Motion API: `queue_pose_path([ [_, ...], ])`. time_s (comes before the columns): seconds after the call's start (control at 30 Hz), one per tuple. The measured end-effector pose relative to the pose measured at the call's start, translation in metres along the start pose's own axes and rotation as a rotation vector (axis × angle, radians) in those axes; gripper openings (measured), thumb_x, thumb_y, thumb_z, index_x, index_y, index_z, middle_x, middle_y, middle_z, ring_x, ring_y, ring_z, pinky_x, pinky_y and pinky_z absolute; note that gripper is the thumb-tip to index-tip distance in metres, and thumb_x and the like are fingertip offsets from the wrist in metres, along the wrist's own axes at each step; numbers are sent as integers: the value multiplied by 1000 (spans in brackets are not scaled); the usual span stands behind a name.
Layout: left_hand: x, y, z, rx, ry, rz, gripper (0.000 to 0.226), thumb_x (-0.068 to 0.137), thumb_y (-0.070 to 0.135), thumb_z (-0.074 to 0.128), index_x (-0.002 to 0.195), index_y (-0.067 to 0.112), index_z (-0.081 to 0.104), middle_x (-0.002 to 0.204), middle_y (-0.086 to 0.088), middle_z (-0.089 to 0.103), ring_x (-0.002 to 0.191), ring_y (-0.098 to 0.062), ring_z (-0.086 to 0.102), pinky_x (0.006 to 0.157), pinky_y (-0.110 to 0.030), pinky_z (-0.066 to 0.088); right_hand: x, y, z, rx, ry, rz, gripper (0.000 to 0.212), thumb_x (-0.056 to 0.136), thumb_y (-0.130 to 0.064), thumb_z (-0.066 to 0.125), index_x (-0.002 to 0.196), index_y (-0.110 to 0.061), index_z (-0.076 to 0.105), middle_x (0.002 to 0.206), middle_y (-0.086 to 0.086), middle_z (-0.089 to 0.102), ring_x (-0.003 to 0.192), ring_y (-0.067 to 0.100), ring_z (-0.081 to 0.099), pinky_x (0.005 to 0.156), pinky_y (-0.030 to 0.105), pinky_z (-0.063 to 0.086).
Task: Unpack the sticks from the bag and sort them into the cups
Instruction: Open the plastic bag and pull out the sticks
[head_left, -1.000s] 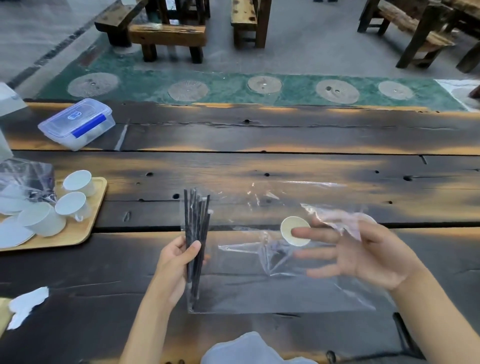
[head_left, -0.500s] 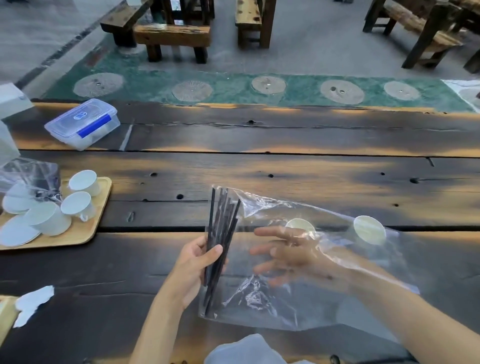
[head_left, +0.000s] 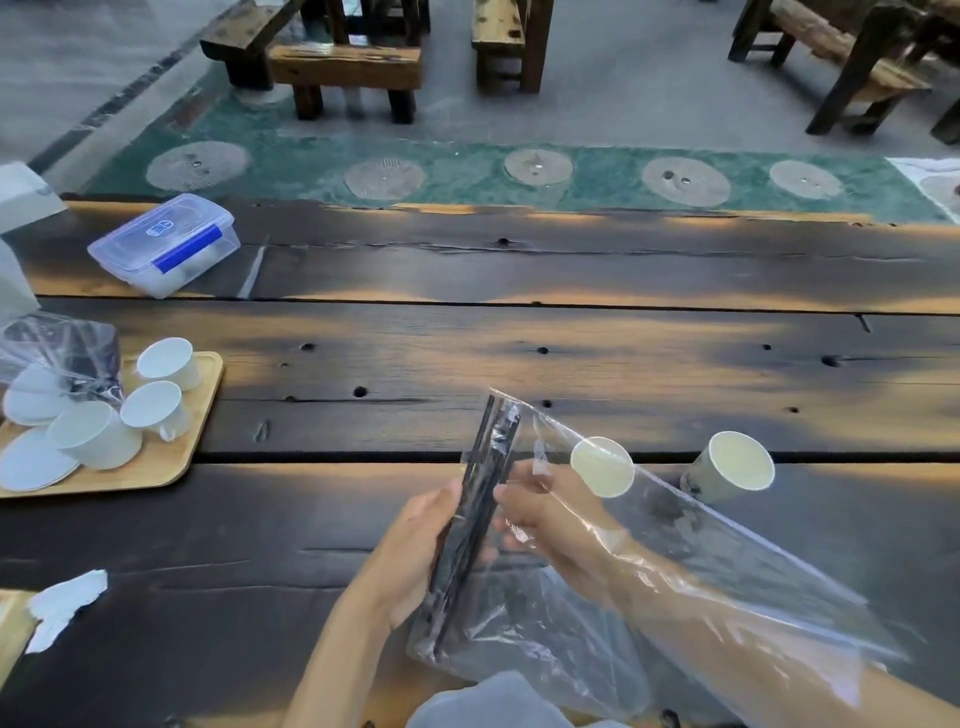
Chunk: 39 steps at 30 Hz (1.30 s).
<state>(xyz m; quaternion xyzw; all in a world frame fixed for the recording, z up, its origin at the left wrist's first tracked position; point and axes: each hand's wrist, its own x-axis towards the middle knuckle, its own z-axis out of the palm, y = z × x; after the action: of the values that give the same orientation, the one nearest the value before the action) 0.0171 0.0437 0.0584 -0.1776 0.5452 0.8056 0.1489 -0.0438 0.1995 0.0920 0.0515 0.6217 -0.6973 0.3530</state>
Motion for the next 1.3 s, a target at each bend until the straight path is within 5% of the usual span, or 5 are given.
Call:
queue_pose_path([
  [0.23, 8, -12, 2, 35, 229, 146, 12, 94, 7, 62, 97, -5, 64, 90, -27, 68, 78, -29, 63, 77, -41, 54, 6, 15, 8, 95, 15, 33, 11, 90, -4, 64, 95, -3, 73, 84, 12, 75, 80, 26, 71, 81, 44, 58],
  [0.6, 11, -21, -5, -83, 246, 151, 14, 89, 5, 65, 76, 10, 65, 77, -13, 56, 81, -30, 48, 76, -42, 43, 13, 20, 10, 356, 4, 103, 13, 98, -8, 55, 88, -3, 63, 72, 10, 64, 63, 21, 62, 65, 37, 55],
  [0.87, 31, 4, -4, 112, 240, 102, 30, 91, 40, 64, 109, 15, 67, 96, -13, 72, 80, -33, 69, 77, -48, 58, 15, 33, 0, 250, -196, 191, 17, 89, -21, 69, 94, -5, 63, 63, 2, 55, 52, 15, 51, 58, 29, 55],
  [1.0, 50, 7, -3, 127, 347, 186, 18, 96, 18, 60, 82, 10, 68, 63, -3, 62, 60, -18, 54, 61, -33, 47, 13, 34, -6, 165, -162, 135, 18, 90, -21, 65, 87, -7, 55, 66, 4, 61, 51, 15, 56, 52, 25, 52],
  [1.3, 61, -6, -25, 1, 472, 171, 17, 98, 17, 58, 92, 2, 65, 71, -7, 58, 60, -17, 53, 59, -27, 46, 24, 31, -25, 108, -127, 128, 24, 99, -24, 51, 81, -10, 57, 63, 2, 55, 51, 12, 52, 53, 22, 46],
])
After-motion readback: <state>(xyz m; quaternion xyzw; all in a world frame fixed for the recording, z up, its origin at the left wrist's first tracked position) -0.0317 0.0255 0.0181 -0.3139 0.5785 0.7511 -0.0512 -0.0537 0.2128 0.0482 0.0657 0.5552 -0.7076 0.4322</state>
